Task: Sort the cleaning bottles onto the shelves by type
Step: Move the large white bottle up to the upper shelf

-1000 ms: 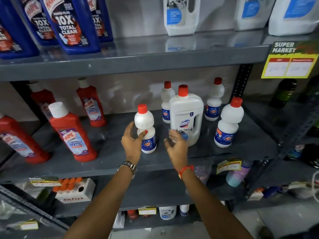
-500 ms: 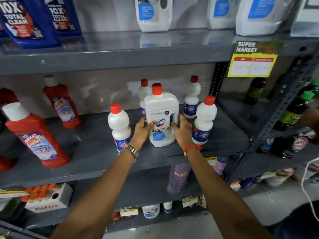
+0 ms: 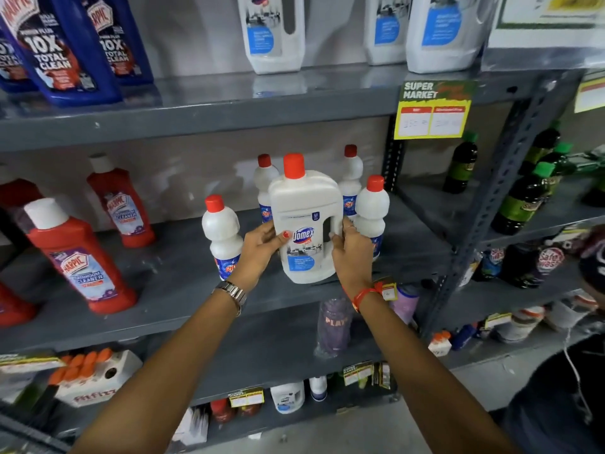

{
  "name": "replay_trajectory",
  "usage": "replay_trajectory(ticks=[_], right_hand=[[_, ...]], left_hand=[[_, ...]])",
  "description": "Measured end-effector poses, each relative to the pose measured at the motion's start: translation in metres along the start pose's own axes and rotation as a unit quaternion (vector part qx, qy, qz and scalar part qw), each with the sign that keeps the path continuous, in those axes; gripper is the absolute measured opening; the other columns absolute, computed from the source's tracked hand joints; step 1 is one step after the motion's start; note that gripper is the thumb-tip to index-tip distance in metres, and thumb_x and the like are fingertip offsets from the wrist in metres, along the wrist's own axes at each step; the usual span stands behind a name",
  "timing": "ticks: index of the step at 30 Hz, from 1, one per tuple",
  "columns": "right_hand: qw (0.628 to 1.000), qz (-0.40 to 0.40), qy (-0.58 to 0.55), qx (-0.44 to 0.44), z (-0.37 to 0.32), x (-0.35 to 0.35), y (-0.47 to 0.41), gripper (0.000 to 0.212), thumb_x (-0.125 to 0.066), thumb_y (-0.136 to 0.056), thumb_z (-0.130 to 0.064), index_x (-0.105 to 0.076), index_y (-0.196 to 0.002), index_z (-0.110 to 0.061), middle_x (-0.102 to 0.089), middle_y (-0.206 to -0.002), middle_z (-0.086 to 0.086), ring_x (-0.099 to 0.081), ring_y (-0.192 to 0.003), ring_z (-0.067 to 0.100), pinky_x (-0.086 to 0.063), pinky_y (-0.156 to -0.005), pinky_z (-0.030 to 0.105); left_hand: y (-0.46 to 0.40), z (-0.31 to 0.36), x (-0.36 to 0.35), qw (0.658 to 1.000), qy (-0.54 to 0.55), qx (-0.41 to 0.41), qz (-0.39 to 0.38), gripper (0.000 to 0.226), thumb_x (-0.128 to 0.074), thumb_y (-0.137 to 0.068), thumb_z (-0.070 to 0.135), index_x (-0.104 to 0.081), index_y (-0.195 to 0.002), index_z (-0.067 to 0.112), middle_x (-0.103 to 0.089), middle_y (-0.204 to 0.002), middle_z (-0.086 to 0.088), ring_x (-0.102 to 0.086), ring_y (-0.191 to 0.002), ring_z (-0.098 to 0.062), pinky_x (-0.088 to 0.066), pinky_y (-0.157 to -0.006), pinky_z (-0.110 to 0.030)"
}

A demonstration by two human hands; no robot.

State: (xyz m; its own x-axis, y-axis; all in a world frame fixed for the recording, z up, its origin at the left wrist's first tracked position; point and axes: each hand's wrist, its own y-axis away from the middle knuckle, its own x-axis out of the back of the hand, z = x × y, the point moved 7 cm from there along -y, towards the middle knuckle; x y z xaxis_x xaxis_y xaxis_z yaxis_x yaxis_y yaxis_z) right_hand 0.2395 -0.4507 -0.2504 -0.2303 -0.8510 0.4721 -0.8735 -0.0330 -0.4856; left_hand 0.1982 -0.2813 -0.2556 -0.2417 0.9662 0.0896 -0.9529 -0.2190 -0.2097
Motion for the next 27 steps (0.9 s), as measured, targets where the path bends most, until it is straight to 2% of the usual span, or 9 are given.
replay_trajectory(ticks=[3, 6, 9, 11, 15, 19, 22, 25, 27], right_hand=[[0.996, 0.085, -0.011, 0.004, -0.018, 0.034, 0.006, 0.037, -0.053, -0.088, -0.007, -0.051, -0.124, -0.004, -0.068, -0.109, 0.022, -0.062, -0.101, 0.037, -0.051, -0.089, 0.04], [0.986, 0.162, -0.026, 0.018, -0.042, 0.067, 0.005, 0.038, -0.054, -0.087, -0.011, -0.052, -0.125, -0.009, -0.071, -0.098, 0.023, -0.066, -0.088, 0.039, -0.053, -0.076, 0.039], [0.979, 0.199, -0.022, 0.033, -0.066, 0.096, -0.003, 0.038, -0.054, -0.087, -0.015, -0.052, -0.125, -0.014, -0.072, -0.094, 0.023, -0.065, -0.084, 0.041, -0.053, -0.072, 0.043], [0.975, 0.215, -0.034, 0.039, -0.081, 0.115, -0.01, 0.038, -0.054, -0.088, -0.017, -0.052, -0.126, -0.014, -0.071, -0.099, 0.024, -0.065, -0.087, 0.043, -0.053, -0.076, 0.047], [0.967, 0.248, -0.019, 0.062, -0.117, 0.152, -0.028, 0.038, -0.054, -0.089, -0.019, -0.052, -0.126, -0.016, -0.071, -0.099, 0.024, -0.064, -0.09, 0.042, -0.049, -0.075, 0.042], [0.961, 0.255, -0.016, 0.102, -0.157, 0.177, -0.055, 0.039, -0.052, -0.089, -0.016, -0.05, -0.127, -0.014, -0.07, -0.103, 0.022, -0.063, -0.094, 0.04, -0.049, -0.08, 0.043], [0.959, 0.258, 0.002, 0.115, -0.186, 0.193, -0.077, 0.04, -0.05, -0.09, -0.016, -0.047, -0.129, -0.013, -0.069, -0.105, 0.022, -0.062, -0.097, 0.039, -0.047, -0.081, 0.042], [0.955, 0.262, 0.008, 0.139, -0.213, 0.199, -0.106, 0.035, -0.049, -0.09, -0.015, -0.051, -0.125, -0.013, -0.07, -0.102, 0.019, -0.062, -0.095, 0.036, -0.044, -0.072, 0.036], [0.954, 0.258, 0.006, 0.15, -0.225, 0.196, -0.127, 0.026, -0.049, -0.089, -0.013, -0.056, -0.113, -0.01, -0.07, -0.092, 0.017, -0.063, -0.088, 0.035, -0.034, -0.063, 0.03]], left_hand=[[0.012, 0.038, -0.007, 0.999, 0.018, -0.036, -0.01, 0.034, -0.053, -0.086, 0.006, -0.054, -0.12, 0.008, -0.06, -0.123, -0.008, -0.065, -0.1, -0.007, -0.055, -0.081, -0.02], [0.019, 0.086, -0.015, 0.996, 0.024, -0.09, -0.015, 0.034, -0.054, -0.085, 0.003, -0.054, -0.119, 0.005, -0.065, -0.116, -0.005, -0.066, -0.094, -0.004, -0.054, -0.075, -0.016], [0.02, 0.126, -0.019, 0.992, 0.026, -0.125, -0.013, 0.033, -0.056, -0.083, 0.002, -0.055, -0.116, -0.002, -0.063, -0.116, -0.016, -0.068, -0.09, -0.009, -0.057, -0.077, -0.021], [0.017, 0.152, -0.022, 0.989, 0.014, -0.149, -0.011, 0.033, -0.057, -0.083, 0.006, -0.056, -0.115, -0.004, -0.062, -0.117, -0.02, -0.068, -0.093, -0.016, -0.057, -0.077, -0.025], [0.012, 0.205, -0.025, 0.978, 0.012, -0.206, -0.01, 0.033, -0.057, -0.084, 0.013, -0.058, -0.114, 0.001, -0.072, -0.102, -0.006, -0.069, -0.082, -0.006, -0.054, -0.063, -0.016], [0.002, 0.256, -0.024, 0.97, 0.017, -0.242, -0.015, 0.031, -0.056, -0.085, 0.017, -0.059, -0.113, 0.002, -0.069, -0.099, -0.001, -0.07, -0.085, -0.009, -0.055, -0.065, -0.017], [-0.01, 0.295, -0.019, 0.962, 0.015, -0.274, 0.008, 0.025, -0.055, -0.086, 0.017, -0.061, -0.105, 0.002, -0.071, -0.082, 0.008, -0.069, -0.071, -0.002, -0.052, -0.057, -0.012], [-0.027, 0.325, -0.012, 0.957, 0.011, -0.29, 0.029, 0.018, -0.057, -0.086, 0.022, -0.065, -0.094, 0.008, -0.073, -0.065, 0.013, -0.067, -0.063, -0.002, -0.052, -0.055, -0.014], [-0.04, 0.337, -0.005, 0.958, 0.009, -0.284, 0.046, 0.021, -0.058, -0.085, 0.024, -0.066, -0.093, 0.007, -0.072, -0.066, 0.01, -0.067, -0.06, -0.003, -0.051, -0.052, -0.014]])
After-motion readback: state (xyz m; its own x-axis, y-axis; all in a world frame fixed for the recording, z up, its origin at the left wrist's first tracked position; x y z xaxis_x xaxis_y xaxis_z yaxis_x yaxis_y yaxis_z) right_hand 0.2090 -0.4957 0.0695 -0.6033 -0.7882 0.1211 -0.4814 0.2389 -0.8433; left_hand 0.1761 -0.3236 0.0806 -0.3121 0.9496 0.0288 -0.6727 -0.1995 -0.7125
